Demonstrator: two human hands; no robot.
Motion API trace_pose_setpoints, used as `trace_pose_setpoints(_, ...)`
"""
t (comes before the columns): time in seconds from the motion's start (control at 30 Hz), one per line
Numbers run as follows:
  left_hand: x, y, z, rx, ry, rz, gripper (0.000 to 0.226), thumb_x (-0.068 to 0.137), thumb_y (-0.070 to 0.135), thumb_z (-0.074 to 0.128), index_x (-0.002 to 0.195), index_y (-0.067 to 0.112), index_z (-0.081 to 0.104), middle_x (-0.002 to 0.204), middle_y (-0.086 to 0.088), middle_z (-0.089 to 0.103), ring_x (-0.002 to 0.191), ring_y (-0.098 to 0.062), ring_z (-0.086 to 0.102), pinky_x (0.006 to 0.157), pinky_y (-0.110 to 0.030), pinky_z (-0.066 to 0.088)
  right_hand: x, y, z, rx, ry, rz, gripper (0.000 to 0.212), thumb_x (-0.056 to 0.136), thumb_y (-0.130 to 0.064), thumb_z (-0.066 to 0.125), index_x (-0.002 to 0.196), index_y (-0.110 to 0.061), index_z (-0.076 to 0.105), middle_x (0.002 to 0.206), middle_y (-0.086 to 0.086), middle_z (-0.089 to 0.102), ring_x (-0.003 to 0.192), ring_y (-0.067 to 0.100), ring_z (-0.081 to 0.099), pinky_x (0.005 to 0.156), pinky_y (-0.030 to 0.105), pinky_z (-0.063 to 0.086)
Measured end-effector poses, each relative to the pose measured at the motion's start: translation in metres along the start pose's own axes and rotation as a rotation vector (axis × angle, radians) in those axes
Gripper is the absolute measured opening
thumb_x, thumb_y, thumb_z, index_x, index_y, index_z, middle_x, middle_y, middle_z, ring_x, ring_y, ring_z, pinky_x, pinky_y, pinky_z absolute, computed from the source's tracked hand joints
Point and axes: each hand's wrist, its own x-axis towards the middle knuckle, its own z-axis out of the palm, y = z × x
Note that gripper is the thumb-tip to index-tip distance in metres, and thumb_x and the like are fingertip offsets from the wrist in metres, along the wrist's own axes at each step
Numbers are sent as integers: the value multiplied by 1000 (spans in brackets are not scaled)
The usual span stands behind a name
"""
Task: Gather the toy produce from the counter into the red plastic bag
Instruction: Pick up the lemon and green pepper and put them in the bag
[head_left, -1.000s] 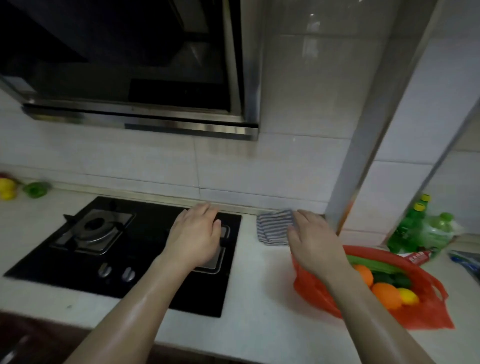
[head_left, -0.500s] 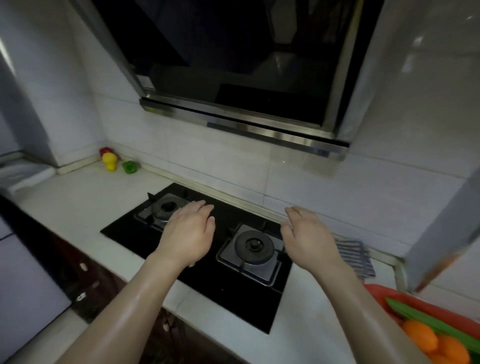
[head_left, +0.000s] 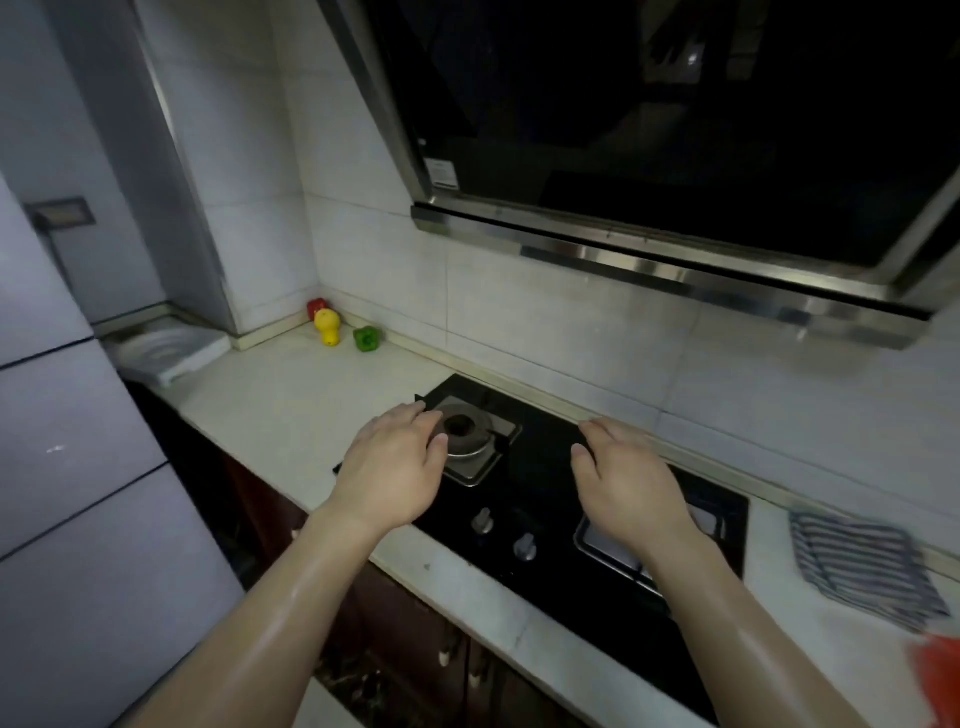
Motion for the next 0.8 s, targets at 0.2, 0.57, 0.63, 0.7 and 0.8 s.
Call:
trace_pose_setpoints(0.2,26,-53,-6,0,-11,-40,47,100,37,37,142,19,45,150,-6,40,140,-20,33,116,-35,24,44,-33,25,30,-20,-11,53,95,-40,29,134,-11,50,136,6,52,126,22,44,107,32,32)
trace_pose_setpoints(0.57,100,-137,-6,51,-12,-141,48,101,37,34,146,20,39,155,-5,33,143,-20,27,119,-36,18,162,-71,82,112,-46,-107,44,98,-31,40,135,-9,49,137,7,51,128,21,42,106,31,32)
trace_pose_setpoints(0.63,114,-150,-9,56,-10,-152,52,99,41,29,145,20,40,154,-5,35,143,-20,28,118,-34,18,181,-80,87,110,-52,-131,44,98,-31,39,135,-9,49,137,6,51,128,21,42,107,31,31)
trace_pose_setpoints(0.7,126,-164,-10,61,-8,-158,57,95,44,26,144,19,42,153,-6,37,142,-21,30,117,-33,19,198,-90,92,108,-55,-144,44,98,-30,39,134,-8,49,135,7,52,127,21,43,106,31,32)
trace_pose_setpoints(0.8,140,-188,-10,58,-4,-177,58,94,45,25,144,20,42,153,-5,38,141,-21,31,118,-34,21,220,-107,100,102,-62,-160,43,98,-30,39,134,-8,50,135,6,53,126,21,44,105,30,32)
